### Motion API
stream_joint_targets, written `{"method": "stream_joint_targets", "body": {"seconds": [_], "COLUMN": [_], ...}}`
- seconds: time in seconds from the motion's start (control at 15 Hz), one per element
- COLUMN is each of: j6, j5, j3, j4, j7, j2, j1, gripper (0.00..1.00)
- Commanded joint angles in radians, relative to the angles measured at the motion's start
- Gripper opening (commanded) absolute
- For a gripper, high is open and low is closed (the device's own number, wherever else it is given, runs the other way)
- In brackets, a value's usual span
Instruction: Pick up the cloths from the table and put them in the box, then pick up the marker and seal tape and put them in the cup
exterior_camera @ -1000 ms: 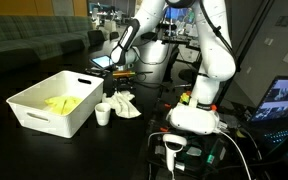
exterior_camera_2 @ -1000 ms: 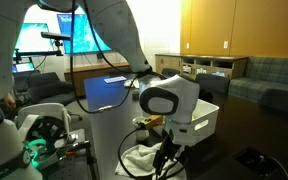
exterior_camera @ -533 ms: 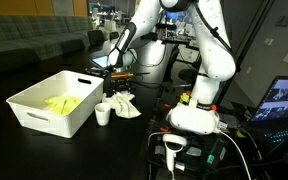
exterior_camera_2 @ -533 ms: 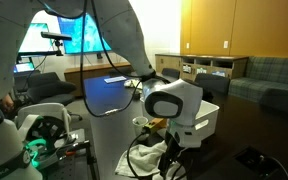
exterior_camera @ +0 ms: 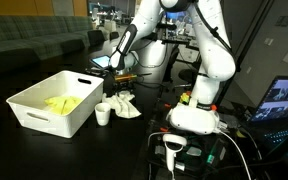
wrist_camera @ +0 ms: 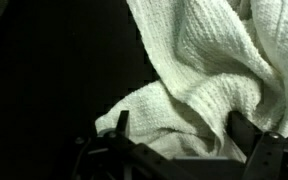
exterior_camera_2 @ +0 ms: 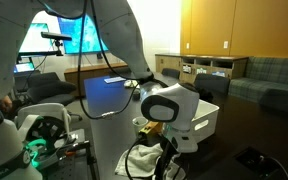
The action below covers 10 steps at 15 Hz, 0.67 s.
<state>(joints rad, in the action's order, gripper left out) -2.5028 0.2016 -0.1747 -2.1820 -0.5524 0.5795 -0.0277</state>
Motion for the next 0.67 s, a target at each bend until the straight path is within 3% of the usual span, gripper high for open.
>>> {"method": "stream_joint_targets", "body": {"seconds": [0.0, 0.4, 0.47, 0.53, 0.6], "j6": [-0.032, -0.053, -0.051, -0.048, -0.052], "j5": [0.030, 0.049, 0.054, 0.056, 0.059], "j3": [0.035, 0.075, 0.079, 0.078, 0.079], "j4": [0.016, 0.072, 0.076, 0.075, 0.074], "j7": [0.083, 0.147, 0.154, 0.157, 0.161], "j2": [0.029, 0.113, 0.120, 0.122, 0.124], "j1": [-0.025, -0.034, -0.037, -0.038, -0.039], "gripper": [1.00, 1.00, 0.75, 0.74, 0.66]}}
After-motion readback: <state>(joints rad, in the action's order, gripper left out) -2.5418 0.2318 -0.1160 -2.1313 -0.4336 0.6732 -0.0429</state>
